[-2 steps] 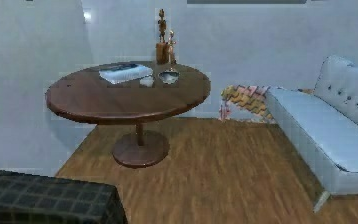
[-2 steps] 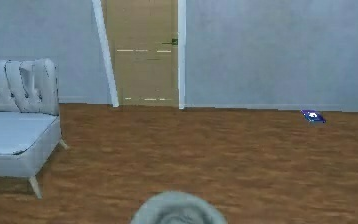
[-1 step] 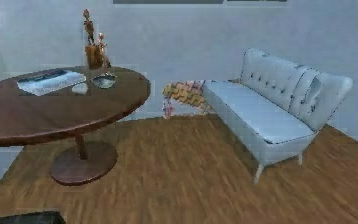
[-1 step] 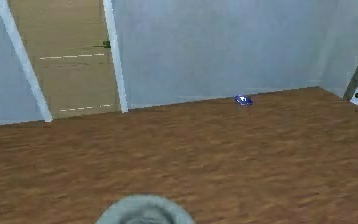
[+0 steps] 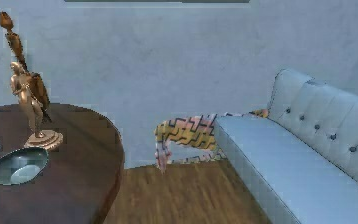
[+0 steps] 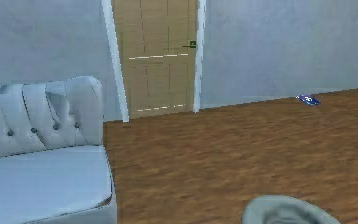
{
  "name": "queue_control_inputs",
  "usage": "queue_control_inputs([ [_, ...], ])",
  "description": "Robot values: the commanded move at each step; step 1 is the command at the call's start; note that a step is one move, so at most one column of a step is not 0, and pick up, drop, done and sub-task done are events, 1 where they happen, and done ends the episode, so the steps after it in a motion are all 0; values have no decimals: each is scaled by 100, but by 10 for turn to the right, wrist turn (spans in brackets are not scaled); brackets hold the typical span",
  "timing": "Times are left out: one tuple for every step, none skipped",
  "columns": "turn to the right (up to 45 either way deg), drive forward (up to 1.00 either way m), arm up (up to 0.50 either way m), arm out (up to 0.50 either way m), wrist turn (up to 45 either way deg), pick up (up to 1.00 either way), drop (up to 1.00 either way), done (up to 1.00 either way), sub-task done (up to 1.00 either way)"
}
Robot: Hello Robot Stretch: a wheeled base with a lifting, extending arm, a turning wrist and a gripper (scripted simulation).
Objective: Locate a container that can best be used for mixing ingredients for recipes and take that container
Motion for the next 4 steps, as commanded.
queue_control_inputs([
  [120, 0, 0, 0, 0, 0, 0, 0, 0],
  [0, 10, 0, 0, 0, 0, 0, 0, 0],
  [-450, 0, 0, 0, 0, 0, 0, 0, 0],
  [-450, 0, 0, 0, 0, 0, 0, 0, 0],
])
